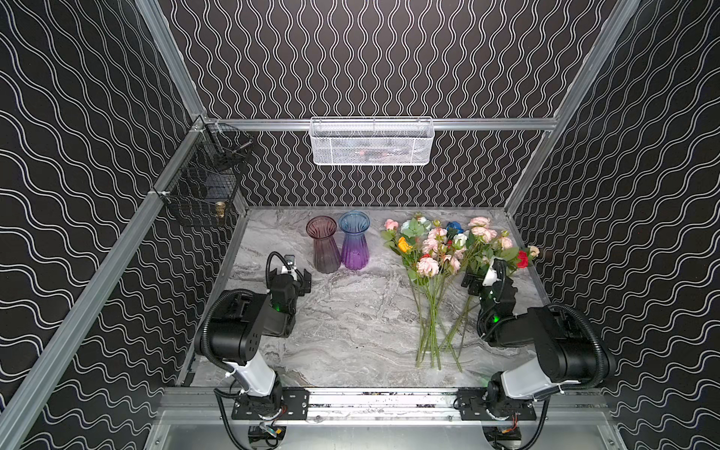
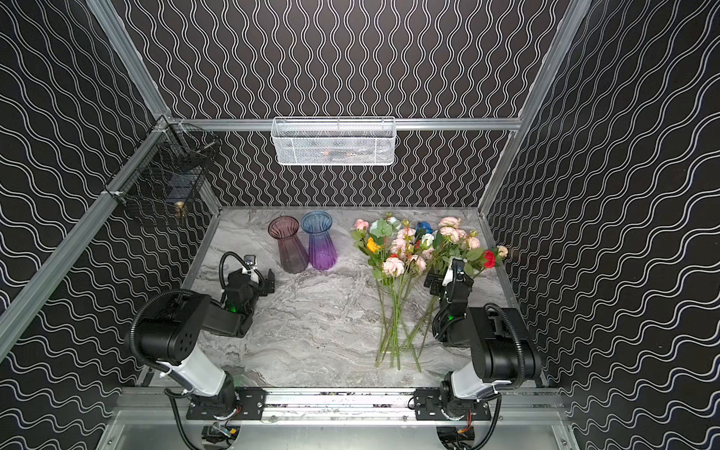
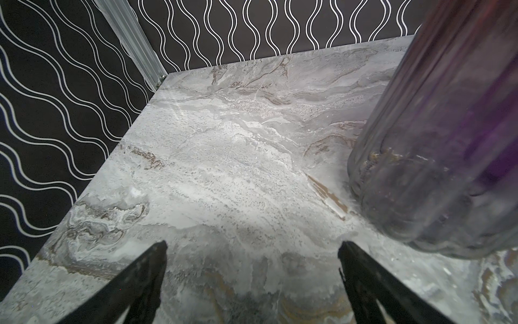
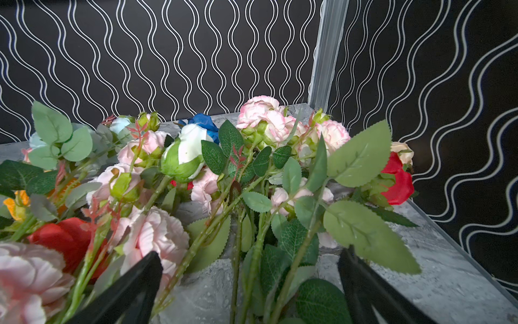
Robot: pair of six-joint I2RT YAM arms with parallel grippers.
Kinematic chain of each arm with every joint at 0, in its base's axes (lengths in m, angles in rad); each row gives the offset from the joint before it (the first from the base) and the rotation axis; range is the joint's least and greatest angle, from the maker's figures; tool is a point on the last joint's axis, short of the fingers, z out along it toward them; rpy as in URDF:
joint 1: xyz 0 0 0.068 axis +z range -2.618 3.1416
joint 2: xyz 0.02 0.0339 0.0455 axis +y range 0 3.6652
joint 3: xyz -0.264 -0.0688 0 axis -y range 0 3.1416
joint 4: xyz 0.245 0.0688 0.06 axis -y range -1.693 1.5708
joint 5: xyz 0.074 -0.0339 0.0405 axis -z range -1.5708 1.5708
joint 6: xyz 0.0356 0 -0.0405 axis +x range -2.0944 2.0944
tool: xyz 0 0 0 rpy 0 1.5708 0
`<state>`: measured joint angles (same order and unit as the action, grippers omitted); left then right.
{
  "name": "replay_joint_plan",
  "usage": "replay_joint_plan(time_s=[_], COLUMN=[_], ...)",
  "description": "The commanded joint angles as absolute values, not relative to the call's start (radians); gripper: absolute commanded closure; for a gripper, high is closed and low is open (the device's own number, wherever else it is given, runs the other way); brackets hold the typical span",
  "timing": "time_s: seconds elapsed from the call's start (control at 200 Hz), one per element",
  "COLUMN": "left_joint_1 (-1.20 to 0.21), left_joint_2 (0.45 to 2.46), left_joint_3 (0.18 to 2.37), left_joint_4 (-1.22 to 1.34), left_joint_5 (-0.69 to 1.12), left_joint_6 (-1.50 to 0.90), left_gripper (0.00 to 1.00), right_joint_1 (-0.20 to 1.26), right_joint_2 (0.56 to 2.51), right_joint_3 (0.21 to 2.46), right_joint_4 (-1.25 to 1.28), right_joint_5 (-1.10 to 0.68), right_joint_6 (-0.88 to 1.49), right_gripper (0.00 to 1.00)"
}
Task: Arrange flowers in a vase
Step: Pick up the vase from the top-center of the table.
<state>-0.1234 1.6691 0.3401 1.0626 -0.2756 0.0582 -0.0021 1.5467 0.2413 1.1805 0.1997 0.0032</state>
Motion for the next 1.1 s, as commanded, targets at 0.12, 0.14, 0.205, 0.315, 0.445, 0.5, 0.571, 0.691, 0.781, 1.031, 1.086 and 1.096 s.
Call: replay_joint_plan(time_s=[0.12,0.14,0.205,0.315,0.445,0.5,0.571,0.691,0.781,1.031,1.086,1.096], left_joint_1=[-0.13,-0.141,-0.168,-0.181,-0.221,-0.241,-0.253,-0.255,-0.266,-0.274,-0.274,-0.274], left_joint_2=[1.58,1.56,1.482,1.377,1.245,1.174,1.096,1.017,0.987,0.847,0.822,0.82], left_joint_3=[0.263,0.265,0.285,0.333,0.343,0.354,0.369,0.439,0.531,0.595,0.613,0.617], left_joint_4=[1.182,1.161,1.07,0.905,0.768,0.696,0.614,0.423,0.226,0.054,0.004,-0.005], left_joint_5=[-0.34,-0.353,-0.401,-0.42,-0.475,-0.49,-0.52,-0.527,-0.509,-0.422,-0.406,-0.405], left_joint_6=[0.063,0.072,0.083,0.088,0.073,0.048,-0.002,-0.103,-0.182,-0.293,-0.313,-0.315], left_gripper=[0.01,0.01,0.01,0.01,0.01,0.01,0.01,0.01,0.01,0.01,0.01,0.01], right_joint_1=[0.02,0.025,0.05,0.101,0.155,0.186,0.219,0.227,0.227,0.197,0.196,0.195], right_joint_2=[1.454,1.435,1.389,1.349,1.307,1.297,1.299,1.271,1.249,1.27,1.271,1.273], right_joint_3=[0.257,0.274,0.344,0.389,0.461,0.54,0.631,0.749,0.811,0.899,0.893,0.895], right_joint_4=[1.137,1.093,0.918,0.866,0.748,0.607,0.471,0.275,0.164,-0.053,-0.028,-0.032], right_joint_5=[0.281,0.289,0.319,0.371,0.343,0.372,0.417,0.433,0.434,0.488,0.423,0.414], right_joint_6=[-0.012,-0.015,-0.021,-0.065,-0.067,-0.052,-0.027,0.09,0.177,0.397,0.359,0.359], right_gripper=[0.01,0.01,0.01,0.01,0.01,0.01,0.01,0.01,0.01,0.01,0.01,0.01])
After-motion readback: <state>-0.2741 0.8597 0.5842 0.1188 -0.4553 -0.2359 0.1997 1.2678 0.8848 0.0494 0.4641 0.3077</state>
